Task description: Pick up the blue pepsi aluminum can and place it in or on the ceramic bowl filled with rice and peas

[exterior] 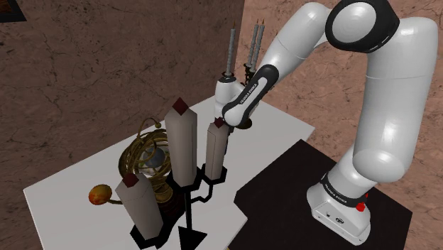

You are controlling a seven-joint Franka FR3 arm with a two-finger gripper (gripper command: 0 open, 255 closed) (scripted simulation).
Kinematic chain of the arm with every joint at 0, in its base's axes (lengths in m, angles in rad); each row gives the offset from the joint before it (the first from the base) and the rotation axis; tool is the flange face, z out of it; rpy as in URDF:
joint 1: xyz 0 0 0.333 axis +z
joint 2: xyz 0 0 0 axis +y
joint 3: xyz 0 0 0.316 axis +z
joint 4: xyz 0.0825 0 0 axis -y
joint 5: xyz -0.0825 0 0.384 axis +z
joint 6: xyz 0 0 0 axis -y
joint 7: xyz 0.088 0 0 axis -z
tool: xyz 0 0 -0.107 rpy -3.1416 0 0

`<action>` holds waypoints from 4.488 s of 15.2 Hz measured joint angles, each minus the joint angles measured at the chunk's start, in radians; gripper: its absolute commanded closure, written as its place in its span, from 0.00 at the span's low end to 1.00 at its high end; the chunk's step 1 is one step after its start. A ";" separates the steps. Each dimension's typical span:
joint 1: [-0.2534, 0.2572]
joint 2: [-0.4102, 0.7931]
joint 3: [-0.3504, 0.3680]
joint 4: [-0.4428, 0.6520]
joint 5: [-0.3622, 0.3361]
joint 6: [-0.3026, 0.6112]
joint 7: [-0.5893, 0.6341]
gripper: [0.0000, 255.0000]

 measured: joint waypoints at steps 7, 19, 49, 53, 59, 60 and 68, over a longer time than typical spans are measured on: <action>0.000 0.000 0.000 0.000 0.000 0.000 0.000 1.00; -0.030 -0.144 0.040 -0.021 0.056 -0.122 -0.042 1.00; 0.051 -0.210 0.130 0.271 0.093 -0.483 0.077 1.00; 0.105 -0.126 0.146 0.397 0.063 -0.531 0.155 1.00; 0.208 0.060 0.155 0.693 0.012 -0.651 0.260 1.00; 0.228 0.091 0.155 0.746 0.004 -0.674 0.276 1.00; 0.336 0.303 0.146 1.064 -0.035 -0.786 0.338 1.00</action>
